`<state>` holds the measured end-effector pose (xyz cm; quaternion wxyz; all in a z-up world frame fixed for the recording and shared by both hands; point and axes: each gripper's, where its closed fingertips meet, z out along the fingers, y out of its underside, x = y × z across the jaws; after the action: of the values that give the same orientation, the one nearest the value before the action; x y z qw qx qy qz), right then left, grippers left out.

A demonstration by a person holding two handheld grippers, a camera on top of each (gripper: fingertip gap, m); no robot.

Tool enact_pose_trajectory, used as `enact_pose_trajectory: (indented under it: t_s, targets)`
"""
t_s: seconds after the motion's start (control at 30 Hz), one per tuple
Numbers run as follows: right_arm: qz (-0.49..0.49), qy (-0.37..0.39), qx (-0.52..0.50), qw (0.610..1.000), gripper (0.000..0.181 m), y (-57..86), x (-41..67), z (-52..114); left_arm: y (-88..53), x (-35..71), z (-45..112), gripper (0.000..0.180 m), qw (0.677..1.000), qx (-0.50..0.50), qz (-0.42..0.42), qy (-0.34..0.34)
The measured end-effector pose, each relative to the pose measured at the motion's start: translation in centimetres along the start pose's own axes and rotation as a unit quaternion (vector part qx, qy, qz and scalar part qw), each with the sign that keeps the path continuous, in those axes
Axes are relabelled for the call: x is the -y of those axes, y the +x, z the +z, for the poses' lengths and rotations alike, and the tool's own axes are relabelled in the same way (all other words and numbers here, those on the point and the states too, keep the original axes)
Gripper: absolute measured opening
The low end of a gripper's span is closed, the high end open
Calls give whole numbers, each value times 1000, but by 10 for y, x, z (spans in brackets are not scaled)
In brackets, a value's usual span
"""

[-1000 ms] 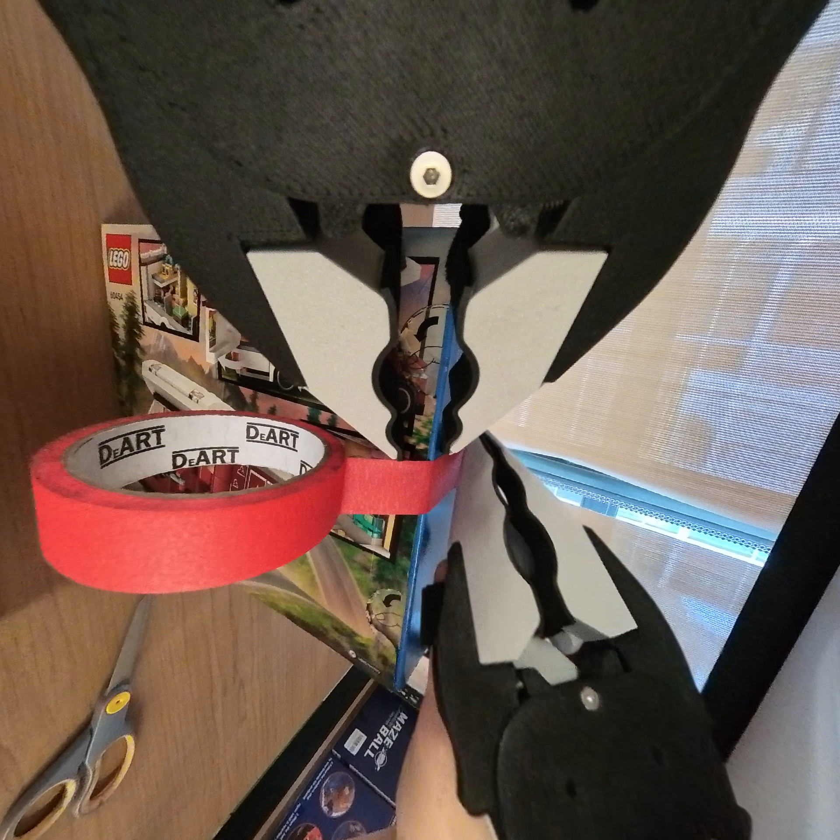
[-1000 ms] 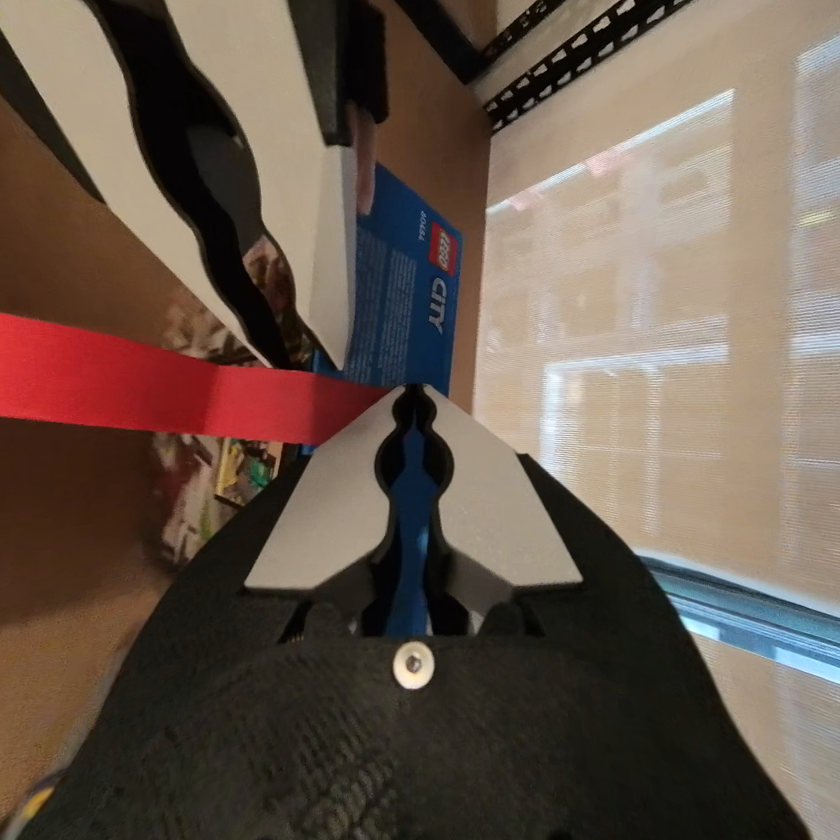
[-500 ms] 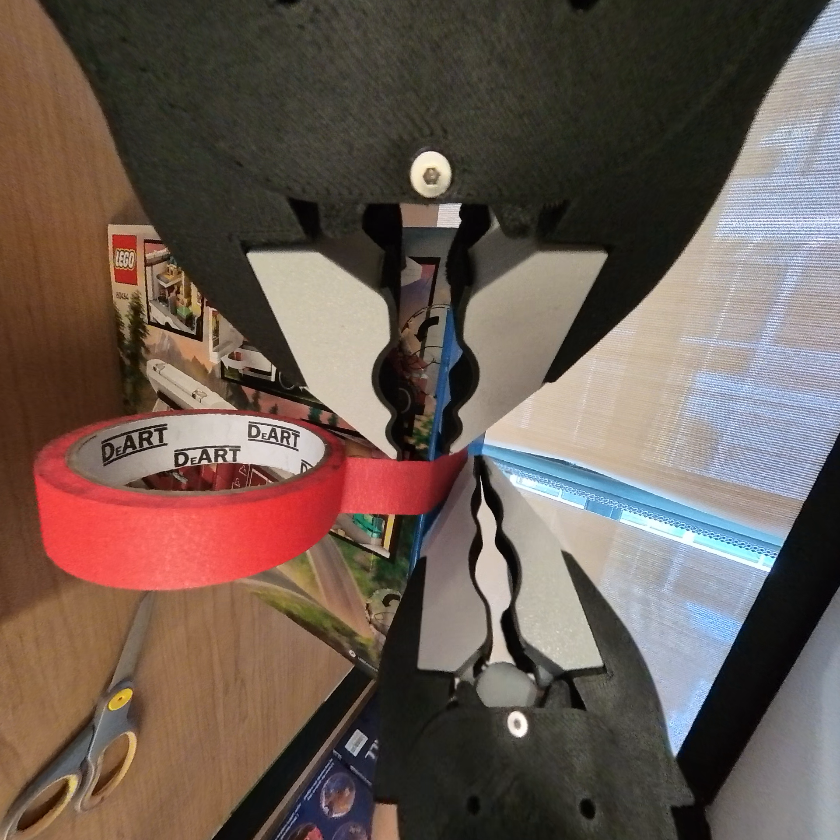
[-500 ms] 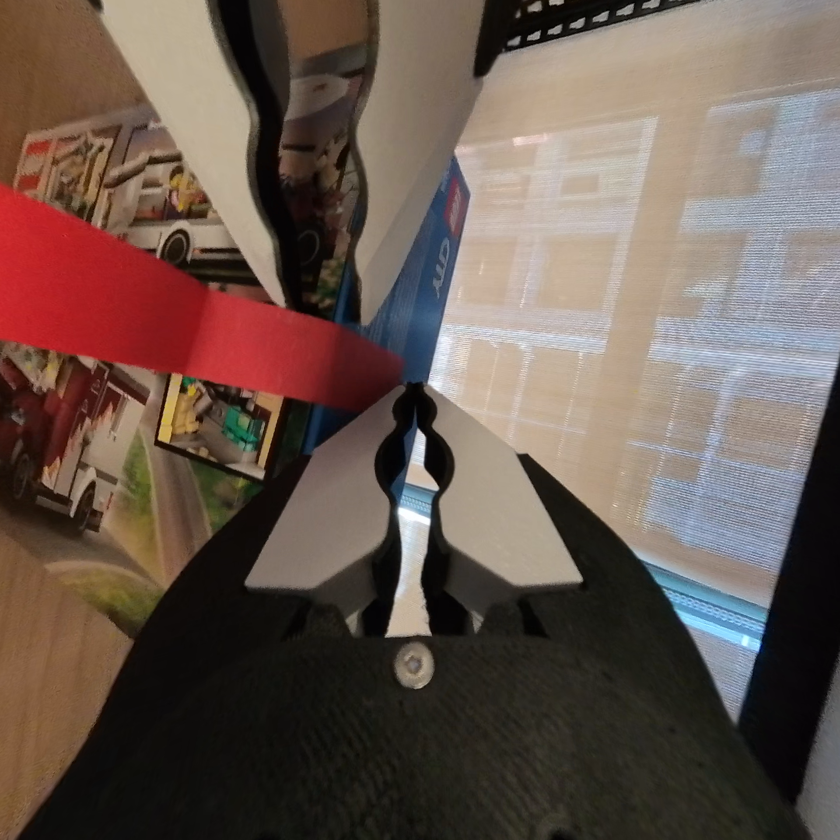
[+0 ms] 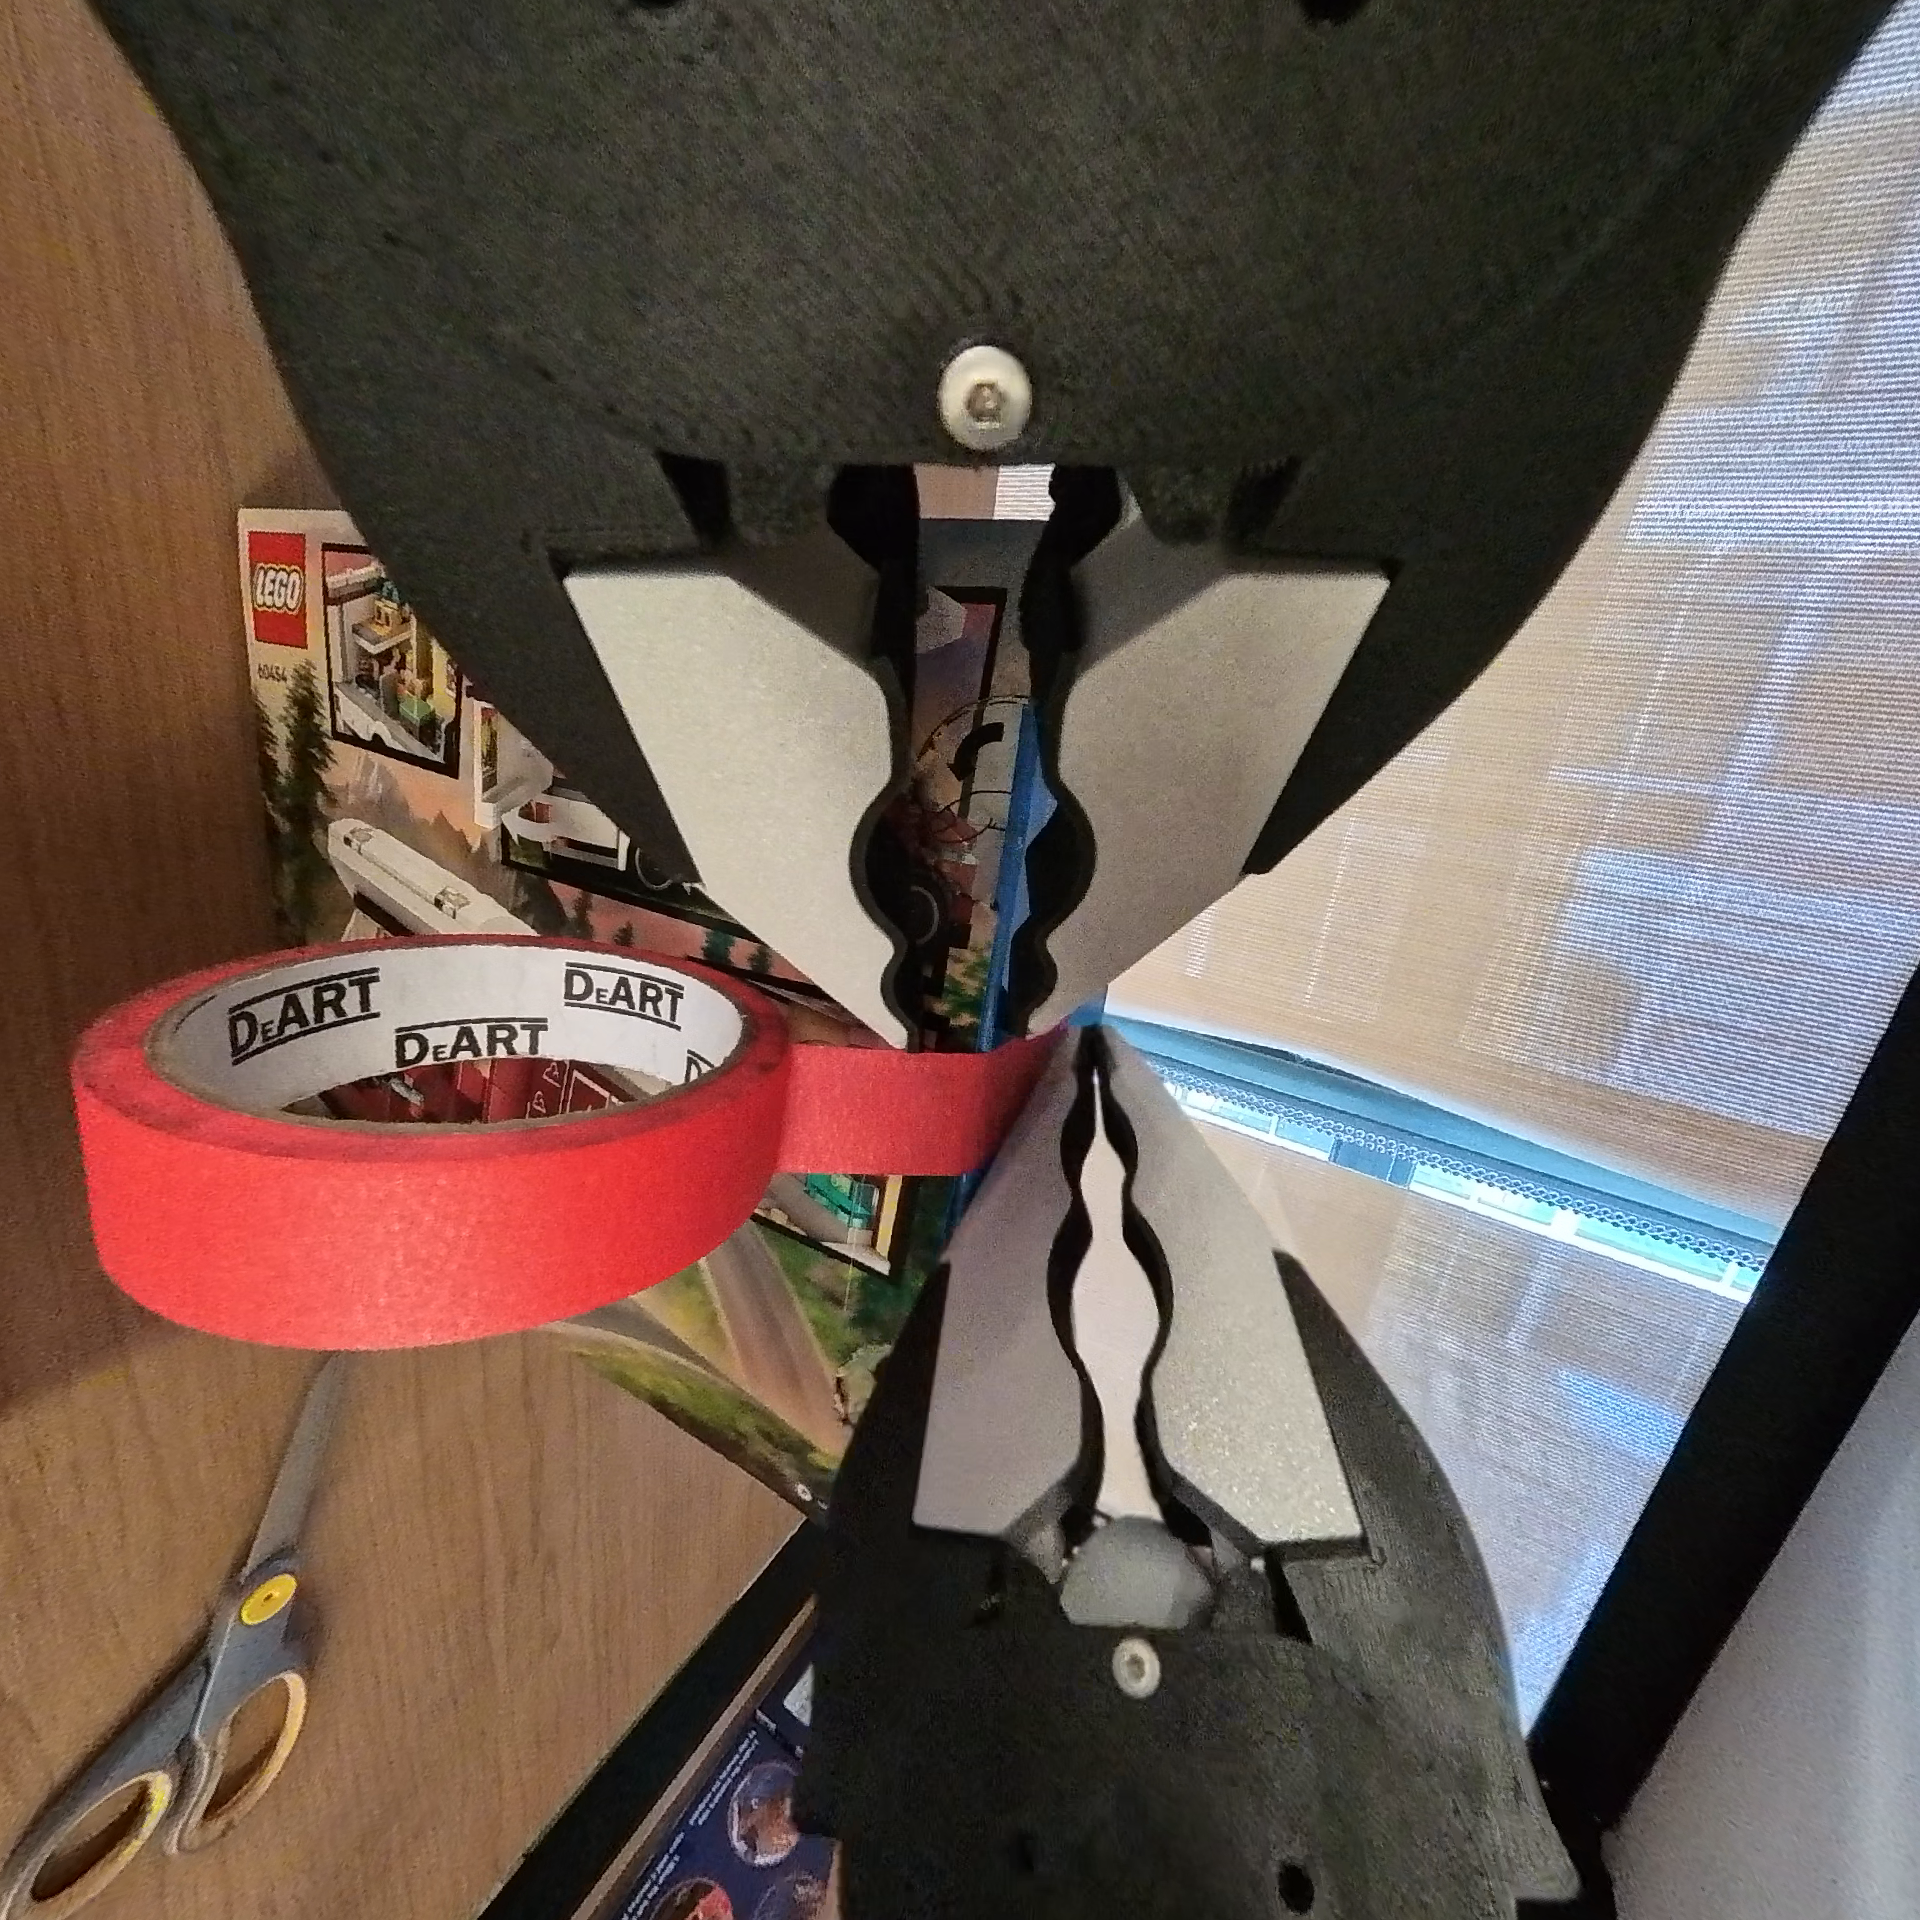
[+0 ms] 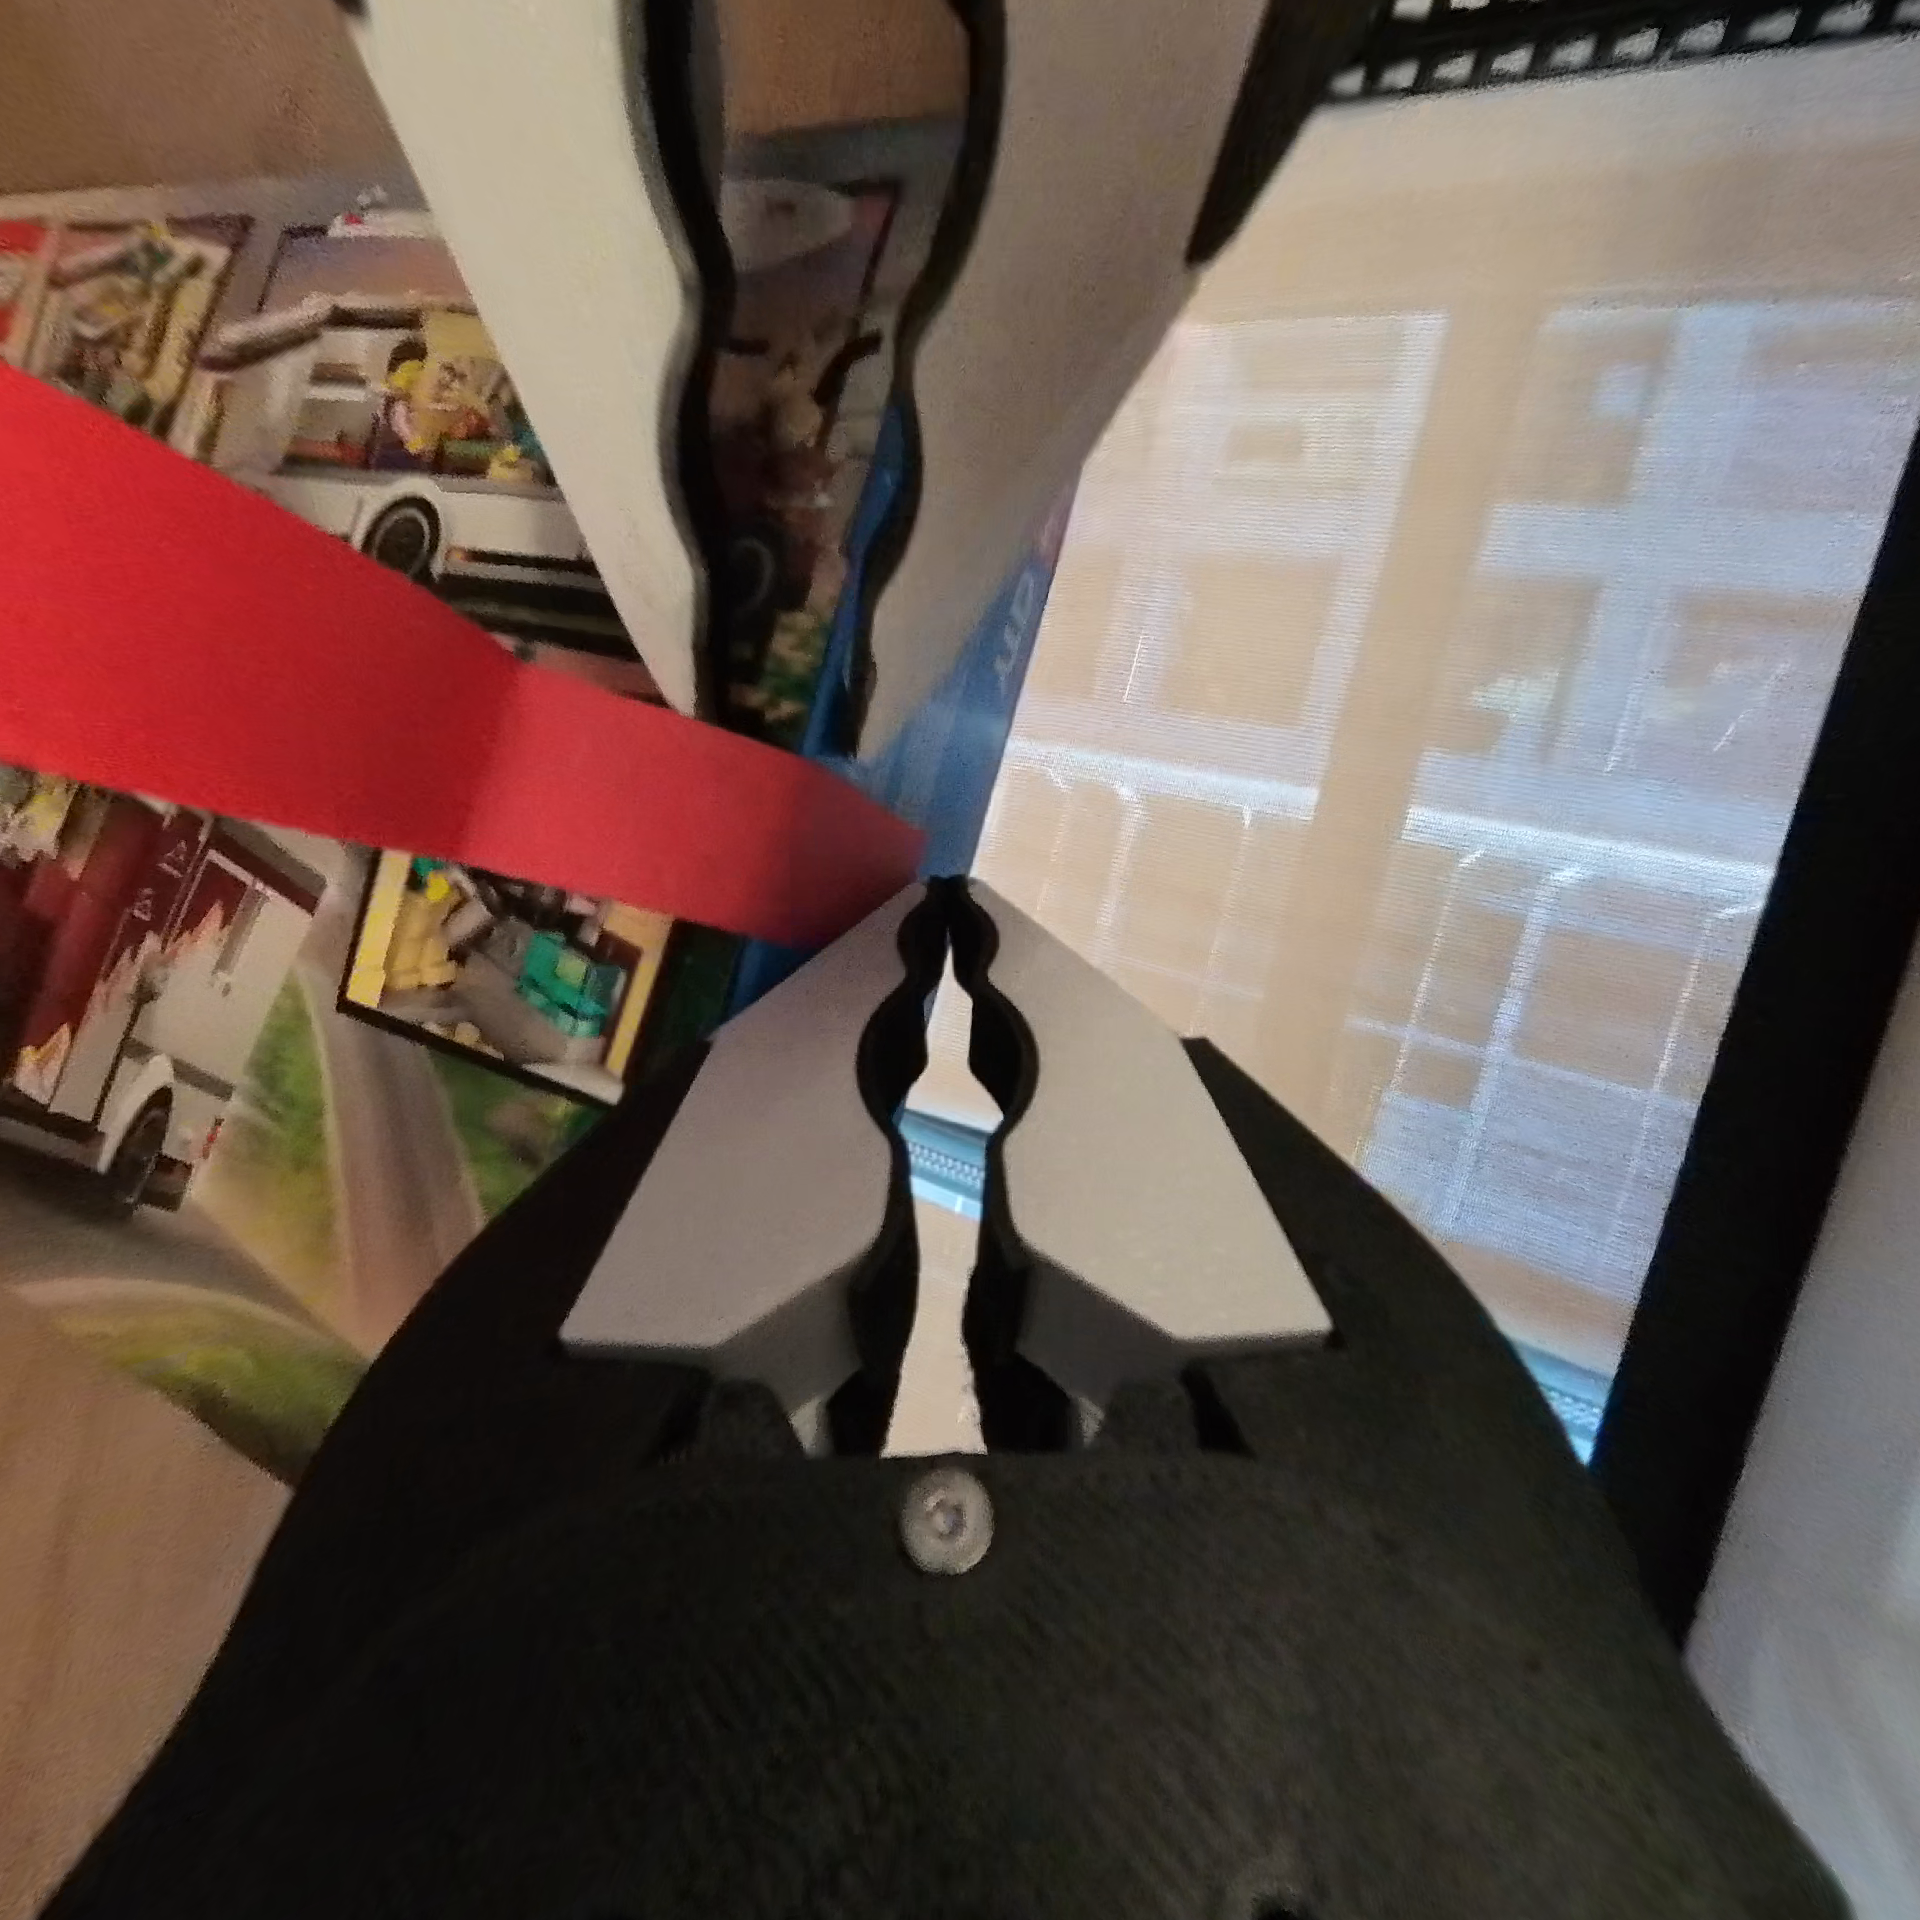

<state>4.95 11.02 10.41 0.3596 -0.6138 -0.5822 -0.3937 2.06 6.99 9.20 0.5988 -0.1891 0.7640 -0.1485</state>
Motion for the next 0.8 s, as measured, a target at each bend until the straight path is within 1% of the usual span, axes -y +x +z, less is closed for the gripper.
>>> enact_pose_trajectory:
  t_s: [0.1,0.4,0.47,0.53,0.6,0.67,0.73,0.8]
  targets:
    - [24,38,6,999,0,-2,22,-5,0,0,0,14,1000,0,0,0]
    - [94,5,-49,994,0,-1,25,-12,0,0,0,14,1000,9,4,1]
    - [117,10,-49,992,0,-1,25,-13,0,0,0,14,1000,10,6,1]
    - [147,39,-35,988,0,-2,27,-17,0,1,-1,14,1000,16,9,2]
    - [200,75,-32,976,0,5,26,-26,-1,2,-2,13,1000,22,9,9]
    - [251,110,-5,962,0,7,24,-33,-6,8,-8,0,999,35,-14,34]
    - [312,141,50,938,0,2,24,-36,-7,17,-15,0,996,22,-61,66]
    - [361,168,99,912,0,-2,27,-37,-13,18,-24,4,992,24,-88,82]
